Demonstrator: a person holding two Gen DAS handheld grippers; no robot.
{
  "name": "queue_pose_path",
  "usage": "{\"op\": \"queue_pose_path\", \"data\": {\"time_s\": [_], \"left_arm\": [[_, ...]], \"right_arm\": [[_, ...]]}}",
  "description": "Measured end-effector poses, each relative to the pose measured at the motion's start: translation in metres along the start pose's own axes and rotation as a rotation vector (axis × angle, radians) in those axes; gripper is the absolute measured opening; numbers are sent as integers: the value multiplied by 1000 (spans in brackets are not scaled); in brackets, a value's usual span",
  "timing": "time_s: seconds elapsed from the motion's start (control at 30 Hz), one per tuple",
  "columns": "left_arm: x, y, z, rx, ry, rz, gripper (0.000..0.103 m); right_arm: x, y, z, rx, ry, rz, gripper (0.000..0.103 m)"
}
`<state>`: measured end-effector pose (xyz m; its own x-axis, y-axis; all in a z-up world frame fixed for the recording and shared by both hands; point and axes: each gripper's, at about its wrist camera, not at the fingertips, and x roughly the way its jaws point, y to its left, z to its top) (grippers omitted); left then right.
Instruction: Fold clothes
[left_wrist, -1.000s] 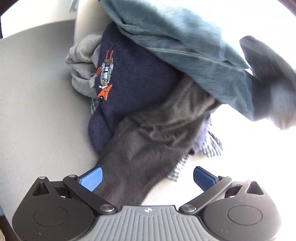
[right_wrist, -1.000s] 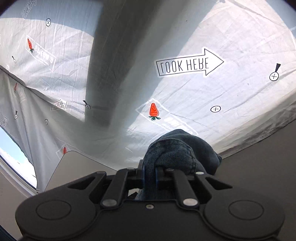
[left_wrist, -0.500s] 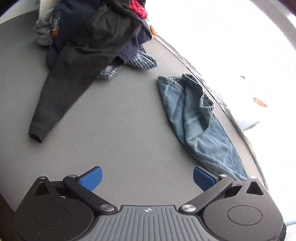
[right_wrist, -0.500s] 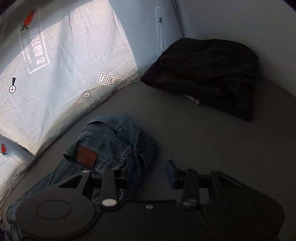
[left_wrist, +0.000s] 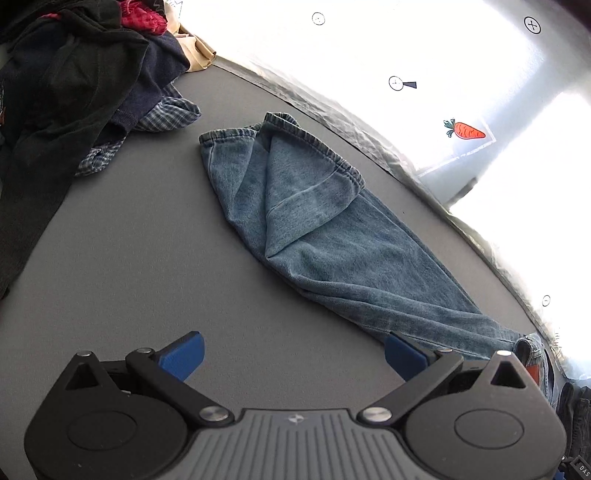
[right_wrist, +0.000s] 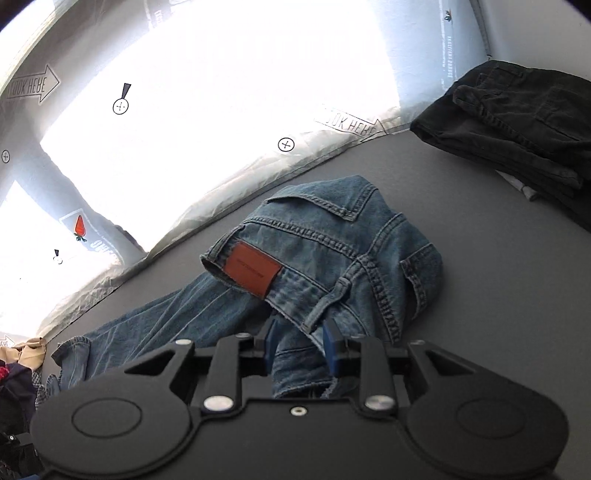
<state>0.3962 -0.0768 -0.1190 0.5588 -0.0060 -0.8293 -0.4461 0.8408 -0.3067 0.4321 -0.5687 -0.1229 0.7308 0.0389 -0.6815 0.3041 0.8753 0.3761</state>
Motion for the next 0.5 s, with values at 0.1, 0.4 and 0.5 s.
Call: {"op": "queue_pose_path", "data": {"time_s": [0.1, 0.4, 0.5], "left_arm": [[20, -7, 22, 41, -2, 15, 97], [99, -45, 84, 182, -59, 52, 87], [130, -58, 104, 220, -79, 85, 88]], "right_arm": [[29, 57, 15, -110, -16, 21, 30], [128, 146, 48, -269, -23, 38, 41], [167, 153, 58, -239, 22, 29, 43]]}}
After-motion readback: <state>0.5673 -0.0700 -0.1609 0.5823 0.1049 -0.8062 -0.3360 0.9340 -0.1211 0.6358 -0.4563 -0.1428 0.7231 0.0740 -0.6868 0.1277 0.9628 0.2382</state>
